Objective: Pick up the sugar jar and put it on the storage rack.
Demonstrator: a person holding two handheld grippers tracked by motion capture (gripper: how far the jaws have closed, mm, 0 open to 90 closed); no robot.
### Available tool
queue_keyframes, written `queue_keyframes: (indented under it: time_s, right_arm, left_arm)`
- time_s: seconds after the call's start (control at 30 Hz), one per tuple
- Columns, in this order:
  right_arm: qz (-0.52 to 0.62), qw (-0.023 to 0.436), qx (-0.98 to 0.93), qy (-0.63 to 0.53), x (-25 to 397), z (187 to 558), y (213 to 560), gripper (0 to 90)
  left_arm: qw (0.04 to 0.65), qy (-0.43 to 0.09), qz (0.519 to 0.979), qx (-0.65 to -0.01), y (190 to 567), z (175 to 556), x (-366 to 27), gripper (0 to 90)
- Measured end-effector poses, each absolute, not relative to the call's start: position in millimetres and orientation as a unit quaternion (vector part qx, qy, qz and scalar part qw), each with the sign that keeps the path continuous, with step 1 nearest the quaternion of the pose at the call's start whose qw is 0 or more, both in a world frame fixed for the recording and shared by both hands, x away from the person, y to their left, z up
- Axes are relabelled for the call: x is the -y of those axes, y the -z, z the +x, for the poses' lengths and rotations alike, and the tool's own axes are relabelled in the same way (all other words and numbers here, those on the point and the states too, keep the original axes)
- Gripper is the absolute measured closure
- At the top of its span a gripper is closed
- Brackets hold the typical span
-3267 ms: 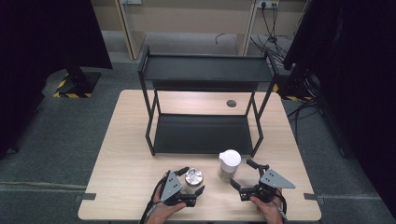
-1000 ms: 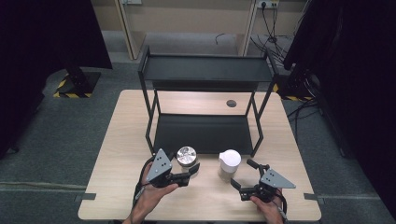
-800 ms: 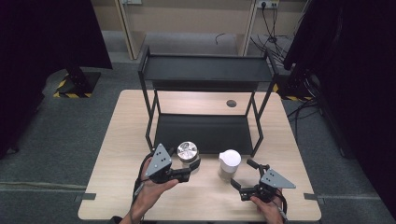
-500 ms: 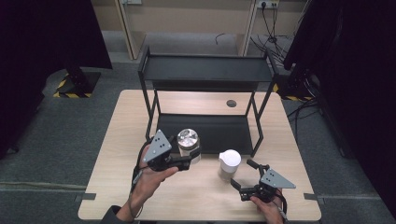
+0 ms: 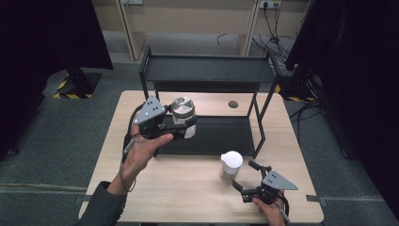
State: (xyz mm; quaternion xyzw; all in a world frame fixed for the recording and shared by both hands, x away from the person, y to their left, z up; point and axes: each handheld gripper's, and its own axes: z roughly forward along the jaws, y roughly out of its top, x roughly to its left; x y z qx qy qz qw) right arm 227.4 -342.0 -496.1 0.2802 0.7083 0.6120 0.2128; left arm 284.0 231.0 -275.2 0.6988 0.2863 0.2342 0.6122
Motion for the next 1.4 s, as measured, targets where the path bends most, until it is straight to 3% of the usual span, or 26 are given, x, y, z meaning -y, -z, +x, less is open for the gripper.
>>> queue_keyframes:
  time_s: [0.8,1.4]
  right_arm:
    - [0.278,0.212,-0.709,-0.612,342.2,227.5,496.0,0.7]
    - [0.278,0.21,-0.708,-0.614,343.7,227.2,495.8,0.7]
  left_arm:
    - [0.585,-0.276,0.689,-0.326,187.0,318.8,-215.2,31.1]
    - [0.564,-0.315,0.67,-0.367,178.3,359.3,-175.2,31.1]
